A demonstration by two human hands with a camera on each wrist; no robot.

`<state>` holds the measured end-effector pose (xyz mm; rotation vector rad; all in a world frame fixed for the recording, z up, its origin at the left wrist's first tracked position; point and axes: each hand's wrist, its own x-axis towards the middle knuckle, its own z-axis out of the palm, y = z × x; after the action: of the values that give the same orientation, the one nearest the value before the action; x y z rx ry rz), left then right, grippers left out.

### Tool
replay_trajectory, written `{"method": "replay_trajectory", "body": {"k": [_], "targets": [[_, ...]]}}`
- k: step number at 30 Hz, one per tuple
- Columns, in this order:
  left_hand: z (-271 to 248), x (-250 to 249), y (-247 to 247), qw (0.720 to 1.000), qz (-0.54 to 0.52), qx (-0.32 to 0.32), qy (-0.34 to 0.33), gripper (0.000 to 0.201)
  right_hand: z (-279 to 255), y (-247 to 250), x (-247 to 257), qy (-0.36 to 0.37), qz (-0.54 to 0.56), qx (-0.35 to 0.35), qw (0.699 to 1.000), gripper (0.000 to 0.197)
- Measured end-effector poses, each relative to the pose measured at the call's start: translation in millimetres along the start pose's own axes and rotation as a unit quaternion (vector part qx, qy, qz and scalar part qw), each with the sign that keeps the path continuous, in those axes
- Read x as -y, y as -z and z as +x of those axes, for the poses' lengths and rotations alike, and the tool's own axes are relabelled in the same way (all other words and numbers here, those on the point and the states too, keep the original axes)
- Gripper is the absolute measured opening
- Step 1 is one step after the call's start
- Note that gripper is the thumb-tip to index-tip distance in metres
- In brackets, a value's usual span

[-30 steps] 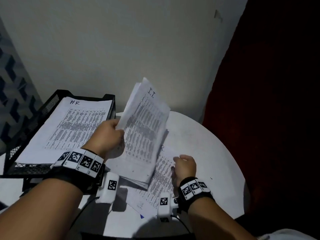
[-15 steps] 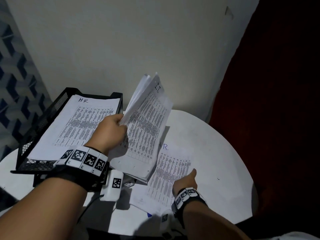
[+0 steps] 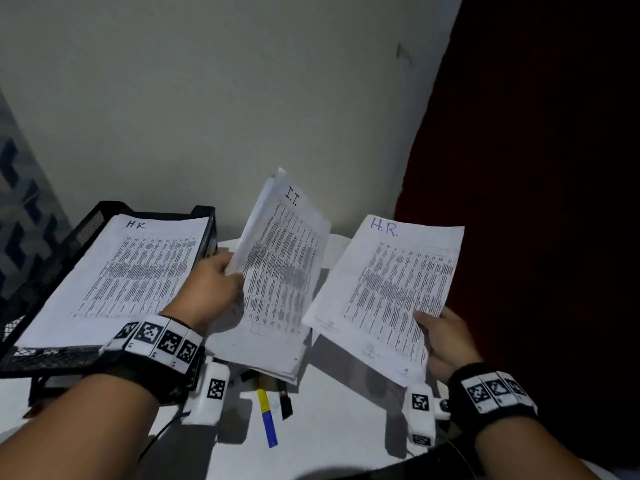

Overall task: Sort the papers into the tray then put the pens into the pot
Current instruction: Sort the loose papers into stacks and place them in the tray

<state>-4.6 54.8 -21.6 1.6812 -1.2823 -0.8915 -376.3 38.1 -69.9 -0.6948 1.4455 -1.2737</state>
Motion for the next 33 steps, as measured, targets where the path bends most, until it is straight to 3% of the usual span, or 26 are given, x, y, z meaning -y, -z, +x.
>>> {"method": "replay_trajectory", "body": {"k": [3,6,8,10,12,15,16,20,23,28,33], "targets": [[-11.2,-11.4,-20.4,0.990,-0.129,0.044,0.031,0.028,-18.5,-8.1,3.7,-0.020,0.048,0.069,0.996,0.028],[-20.4,-19.4,-41.7,0.955,-0.269,0.119,0.040,0.031,-27.3,-20.1,-6.5,-0.029,0.037,0.078,0.996,0.027],[-24.1,-18.8,-51.9,0.946,-0.290,0.143,0.028,0.030,-32.5,-26.2,-9.8,-0.048,0.046,0.082,0.994,0.028],[-28.0,-18.8,-58.4,0.974,-0.200,0.107,-0.002,0.020,-35.3,-28.2,-10.1,-0.071,0.033,0.089,0.993,0.028],[-31.4,-21.0,-63.6,0.992,-0.100,0.066,-0.027,0.032,-37.4,-29.0,-9.8,-0.084,0.016,0.111,0.990,0.028],[-35.1,-22.1,-73.8,0.990,-0.076,0.110,-0.051,0.018,-37.0,-30.1,-9.3,-0.056,-0.017,0.123,0.991,0.031],[-34.4,-19.6,-75.7,0.990,-0.070,0.116,-0.045,0.010,-36.8,-30.9,-9.0,-0.029,-0.027,0.110,0.993,0.031],[-25.2,-13.3,-89.0,0.996,-0.028,0.059,-0.069,0.027,-42.9,-34.7,-5.2,0.143,-0.075,0.026,0.987,0.039],[-23.4,-16.2,-101.1,0.996,-0.048,0.030,-0.075,0.027,-49.5,-32.1,-5.2,0.216,-0.095,-0.029,0.971,0.035],[-22.8,-6.2,-124.8,0.993,-0.079,0.061,-0.054,0.030,-48.2,-22.8,-24.6,0.216,-0.058,-0.063,0.973,0.035],[-23.4,9.2,-143.2,0.992,-0.027,0.125,-0.012,0.045,-39.1,-14.7,-42.6,0.183,-0.051,-0.089,0.978,0.038]]}}
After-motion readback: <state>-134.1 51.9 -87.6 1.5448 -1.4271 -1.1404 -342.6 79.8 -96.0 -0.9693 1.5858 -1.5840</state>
